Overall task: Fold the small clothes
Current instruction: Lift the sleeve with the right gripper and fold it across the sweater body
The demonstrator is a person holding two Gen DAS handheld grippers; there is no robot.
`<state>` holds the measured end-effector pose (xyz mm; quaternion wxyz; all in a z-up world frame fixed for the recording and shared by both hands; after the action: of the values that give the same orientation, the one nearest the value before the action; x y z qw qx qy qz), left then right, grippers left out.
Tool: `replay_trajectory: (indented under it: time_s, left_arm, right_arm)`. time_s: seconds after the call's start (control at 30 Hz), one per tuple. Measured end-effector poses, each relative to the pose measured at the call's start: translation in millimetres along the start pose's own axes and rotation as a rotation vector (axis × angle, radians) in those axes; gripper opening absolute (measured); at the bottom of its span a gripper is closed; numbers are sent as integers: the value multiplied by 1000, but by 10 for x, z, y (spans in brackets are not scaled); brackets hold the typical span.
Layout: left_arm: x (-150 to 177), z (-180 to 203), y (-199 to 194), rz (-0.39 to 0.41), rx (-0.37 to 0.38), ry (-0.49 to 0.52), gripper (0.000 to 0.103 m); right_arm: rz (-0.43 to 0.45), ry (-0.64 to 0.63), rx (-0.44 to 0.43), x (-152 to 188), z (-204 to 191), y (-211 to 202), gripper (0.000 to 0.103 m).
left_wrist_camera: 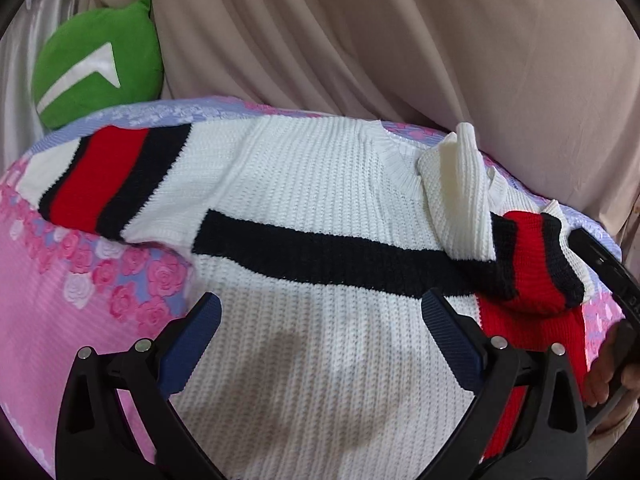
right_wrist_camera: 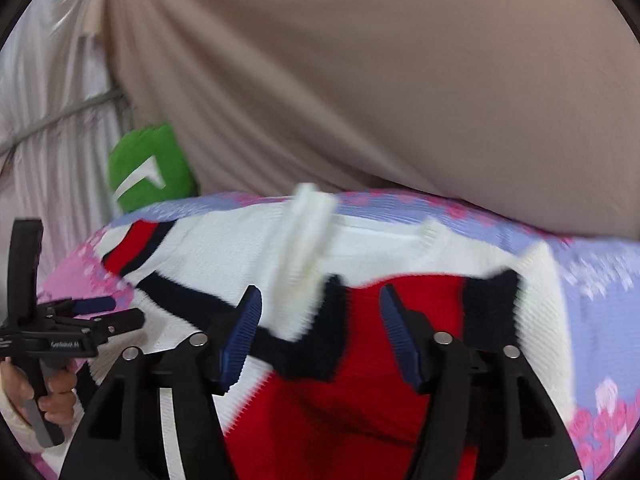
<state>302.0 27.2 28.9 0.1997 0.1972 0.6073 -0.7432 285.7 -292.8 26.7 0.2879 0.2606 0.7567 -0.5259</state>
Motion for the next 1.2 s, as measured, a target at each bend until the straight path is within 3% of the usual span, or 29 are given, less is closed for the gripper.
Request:
replay_trajectory:
  time_s: [0.07, 0.17, 0.43, 0.5, 0.6, 0.67, 0.77, 0.87, 1.0, 1.1, 1.2]
  left_arm:
    - [-23, 8, 100, -32, 41, -28, 98]
    - [-2, 33, 154, -47, 67, -53, 98]
    - [123, -104, -33, 29, -63, -42, 98]
    - [142, -238, -97, 45, -90, -71, 98]
    - [159, -429, -152, 53, -113, -97, 98]
    - [154, -513, -141, 50, -129, -101, 98]
    - [130, -540, -54, 20, -108, -103, 98]
    - [90, -465, 114, -32, -48, -88, 98]
    - [-12, -455, 401, -116, -16, -133, 98]
    - [-65, -460, 424, -91, -32, -168, 97]
    - [-103, -453, 389, -60, -52, -198, 89]
  right_arm:
    - [-34, 94, -25, 29, 246, 30, 63]
    - [-64, 145, -108, -15, 228, 139, 63]
    - [-233, 144, -314, -409, -526, 1207, 68]
    - [-285, 11, -426, -441, -1038, 1300, 68]
    - [-225, -232, -541, -390, -1566, 1019, 53]
    - [-163, -224, -501, -392, -1504, 845, 56]
    - [-92, -77, -415, -385, -970, 568, 59]
    - [-26, 99, -221, -199, -266, 210, 62]
    - [-5, 252, 44, 159, 452, -168, 66]
    - [-20, 349, 101, 323, 803, -224, 71]
    - [-77, 370, 128, 344, 847, -36, 71]
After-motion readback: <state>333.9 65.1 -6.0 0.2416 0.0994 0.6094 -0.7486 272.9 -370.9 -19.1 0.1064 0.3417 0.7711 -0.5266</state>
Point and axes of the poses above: each gripper's, at about its wrist camera, not at the fingertips, and y roughly the way its jaws point, z to its right, x to its underside, the point moved 2 cm from there along y, roughly the way its jaws point, and after that the axes turned 12 degrees about -z, right-handed, at the moved point
